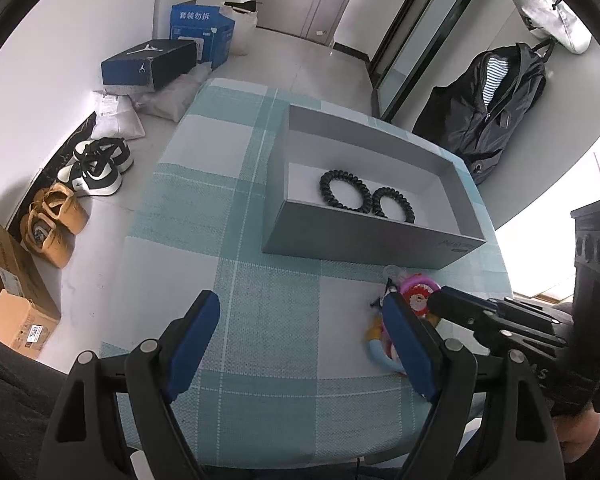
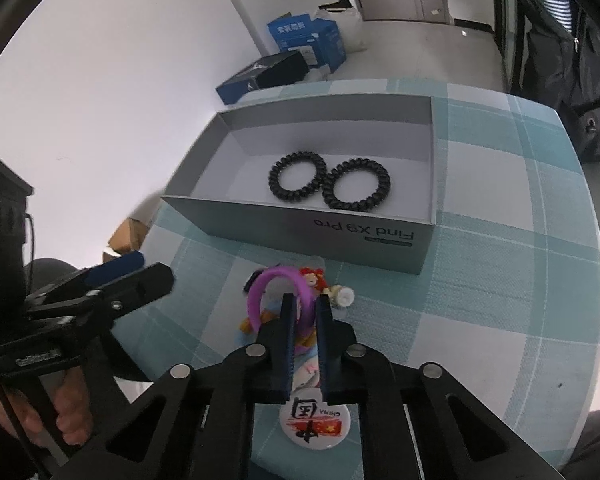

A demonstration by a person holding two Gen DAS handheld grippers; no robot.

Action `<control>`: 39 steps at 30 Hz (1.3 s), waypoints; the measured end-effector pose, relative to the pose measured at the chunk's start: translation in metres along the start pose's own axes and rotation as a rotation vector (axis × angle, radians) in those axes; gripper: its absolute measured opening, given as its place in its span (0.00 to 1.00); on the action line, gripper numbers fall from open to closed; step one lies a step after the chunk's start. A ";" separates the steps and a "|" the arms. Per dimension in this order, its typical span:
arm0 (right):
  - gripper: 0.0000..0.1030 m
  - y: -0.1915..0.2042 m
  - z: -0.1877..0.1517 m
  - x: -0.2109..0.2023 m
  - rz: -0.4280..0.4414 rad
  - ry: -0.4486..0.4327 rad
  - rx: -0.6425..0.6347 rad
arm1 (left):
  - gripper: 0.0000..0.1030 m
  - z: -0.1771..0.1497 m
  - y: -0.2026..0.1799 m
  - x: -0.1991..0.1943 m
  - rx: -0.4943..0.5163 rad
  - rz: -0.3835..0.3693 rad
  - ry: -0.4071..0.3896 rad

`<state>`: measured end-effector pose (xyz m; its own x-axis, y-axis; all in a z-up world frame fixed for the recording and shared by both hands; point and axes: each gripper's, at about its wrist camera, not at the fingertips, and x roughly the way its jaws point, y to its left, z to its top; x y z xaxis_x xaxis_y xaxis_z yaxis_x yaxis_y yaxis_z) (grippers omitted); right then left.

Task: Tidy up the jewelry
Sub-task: 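Grasp the pink ring with the right gripper and lift it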

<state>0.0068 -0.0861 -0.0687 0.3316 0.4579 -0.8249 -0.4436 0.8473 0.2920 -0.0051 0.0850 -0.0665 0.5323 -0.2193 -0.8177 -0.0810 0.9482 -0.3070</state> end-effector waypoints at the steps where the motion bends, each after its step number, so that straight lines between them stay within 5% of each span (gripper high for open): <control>1: 0.07 0.000 0.000 0.000 -0.001 -0.003 -0.004 | 0.78 0.000 0.000 0.000 0.001 0.002 0.001; 12: 0.07 -0.012 0.004 -0.017 0.102 -0.068 0.061 | 0.78 -0.005 -0.006 0.012 0.022 -0.023 0.063; 23: 0.07 -0.033 0.009 -0.052 0.150 -0.191 0.152 | 0.78 -0.020 -0.045 0.036 0.112 -0.224 0.238; 39: 0.07 -0.054 0.003 -0.067 0.139 -0.229 0.205 | 0.78 -0.027 -0.099 0.055 0.287 -0.045 0.199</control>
<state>0.0109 -0.1619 -0.0277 0.4684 0.6014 -0.6472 -0.3288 0.7986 0.5041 0.0093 -0.0266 -0.0939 0.3527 -0.2764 -0.8940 0.1940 0.9562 -0.2191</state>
